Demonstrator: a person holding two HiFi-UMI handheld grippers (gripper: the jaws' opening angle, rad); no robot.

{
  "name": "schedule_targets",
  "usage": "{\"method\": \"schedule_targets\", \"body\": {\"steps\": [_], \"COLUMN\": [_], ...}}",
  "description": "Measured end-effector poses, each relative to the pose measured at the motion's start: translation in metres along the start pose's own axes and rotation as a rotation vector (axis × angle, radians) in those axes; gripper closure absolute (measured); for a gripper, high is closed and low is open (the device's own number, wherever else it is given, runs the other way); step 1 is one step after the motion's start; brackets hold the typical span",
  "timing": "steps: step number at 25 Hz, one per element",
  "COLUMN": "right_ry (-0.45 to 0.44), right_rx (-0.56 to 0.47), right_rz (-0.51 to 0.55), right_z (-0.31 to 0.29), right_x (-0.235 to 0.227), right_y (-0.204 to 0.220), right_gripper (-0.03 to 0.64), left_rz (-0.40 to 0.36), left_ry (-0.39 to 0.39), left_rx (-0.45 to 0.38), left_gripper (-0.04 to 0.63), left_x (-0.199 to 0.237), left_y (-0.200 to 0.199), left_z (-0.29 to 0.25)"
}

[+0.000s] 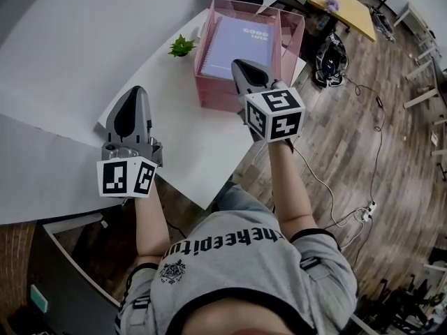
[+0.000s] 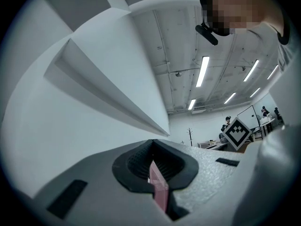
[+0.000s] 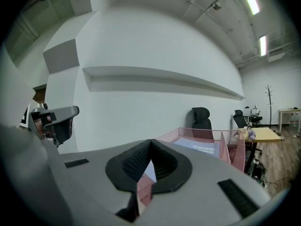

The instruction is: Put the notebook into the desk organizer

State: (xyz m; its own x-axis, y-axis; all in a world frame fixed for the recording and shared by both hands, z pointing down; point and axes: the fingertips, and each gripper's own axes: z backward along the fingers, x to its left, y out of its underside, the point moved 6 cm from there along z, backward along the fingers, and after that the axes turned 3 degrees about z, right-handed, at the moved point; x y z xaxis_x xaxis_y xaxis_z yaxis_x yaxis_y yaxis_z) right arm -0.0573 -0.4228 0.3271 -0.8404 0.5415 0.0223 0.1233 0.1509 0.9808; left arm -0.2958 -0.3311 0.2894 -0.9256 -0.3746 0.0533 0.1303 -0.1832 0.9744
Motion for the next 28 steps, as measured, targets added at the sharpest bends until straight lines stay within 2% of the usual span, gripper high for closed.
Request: {"method": "schedule_targets", "body": {"steps": [6, 19, 28], "right_ry": [0.077, 0.165, 0.223], "right_rx": [-0.066, -0.205, -0.27], "right_rz": [0.027, 0.033, 0.078], "right_z": [0.034, 0.104, 0.15], "right_x": [0.003, 0.003, 0.007], "right_y": [-0.005, -0.02, -0.025], "right_gripper": [0.615, 0.614, 0.614], "left_rz": [-0.008, -0.023, -0.035], "left_ry": [0.018, 0.066, 0.089], "left_rx": [-0.01, -0.035, -0.037], "left_gripper": [0.592, 0.592, 0.592], "left_x": [-0.018, -0.052, -0.075], "left_y": [-0.008, -0.021, -0.027], "left_z": [0.008, 0.018, 0.027]}}
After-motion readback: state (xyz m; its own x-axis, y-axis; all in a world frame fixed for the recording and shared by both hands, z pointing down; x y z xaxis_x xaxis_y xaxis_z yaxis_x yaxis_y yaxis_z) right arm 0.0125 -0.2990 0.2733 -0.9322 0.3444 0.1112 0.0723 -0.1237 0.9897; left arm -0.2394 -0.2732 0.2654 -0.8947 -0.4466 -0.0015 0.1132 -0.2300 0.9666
